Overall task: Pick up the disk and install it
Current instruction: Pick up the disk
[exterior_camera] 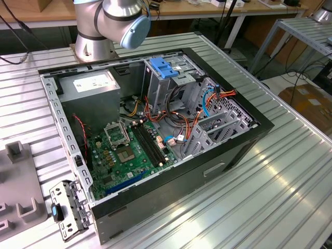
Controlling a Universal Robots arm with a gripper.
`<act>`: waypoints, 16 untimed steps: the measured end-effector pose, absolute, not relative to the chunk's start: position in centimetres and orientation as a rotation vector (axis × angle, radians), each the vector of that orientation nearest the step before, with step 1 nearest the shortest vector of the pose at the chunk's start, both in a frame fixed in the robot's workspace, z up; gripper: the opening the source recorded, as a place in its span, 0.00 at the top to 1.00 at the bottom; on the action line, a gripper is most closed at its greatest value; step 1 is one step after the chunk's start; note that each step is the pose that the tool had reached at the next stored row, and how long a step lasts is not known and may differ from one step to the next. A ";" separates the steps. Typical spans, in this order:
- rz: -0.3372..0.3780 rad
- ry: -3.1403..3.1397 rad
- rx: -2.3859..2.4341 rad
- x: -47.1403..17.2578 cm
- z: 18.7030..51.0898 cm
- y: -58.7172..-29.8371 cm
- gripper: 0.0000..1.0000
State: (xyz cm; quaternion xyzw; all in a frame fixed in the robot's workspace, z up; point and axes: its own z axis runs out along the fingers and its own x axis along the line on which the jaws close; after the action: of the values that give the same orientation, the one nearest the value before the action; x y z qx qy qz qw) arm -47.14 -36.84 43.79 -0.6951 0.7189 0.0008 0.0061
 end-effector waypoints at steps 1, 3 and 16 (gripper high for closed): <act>0.002 2.249 -2.175 -47.1 43.8 -36.8 0.63; 0.002 2.249 -2.175 -47.1 43.8 -36.8 0.63; 0.003 2.250 -2.176 -47.1 43.9 -36.8 0.63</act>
State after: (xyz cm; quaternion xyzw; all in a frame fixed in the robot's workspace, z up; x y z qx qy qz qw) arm -47.14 -36.84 43.87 -0.6952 0.7188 0.0009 0.0060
